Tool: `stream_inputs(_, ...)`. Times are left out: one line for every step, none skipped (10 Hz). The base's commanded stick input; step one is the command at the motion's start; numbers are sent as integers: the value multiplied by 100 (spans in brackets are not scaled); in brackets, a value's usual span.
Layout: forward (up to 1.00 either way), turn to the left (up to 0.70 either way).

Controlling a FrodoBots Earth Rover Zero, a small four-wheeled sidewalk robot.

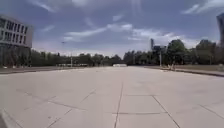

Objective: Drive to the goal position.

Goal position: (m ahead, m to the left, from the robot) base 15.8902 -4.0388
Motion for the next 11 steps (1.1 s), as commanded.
stream_inputs(56, 0)
stream_inputs(56, 0)
stream_inputs(56, 0)
stream_inputs(56, 0)
stream_inputs(56, 0)
stream_inputs(56, 0)
stream_inputs(56, 0)
stream_inputs(56, 0)
stream_inputs(56, 0)
stream_inputs(56, 0)
stream_inputs(56, 0)
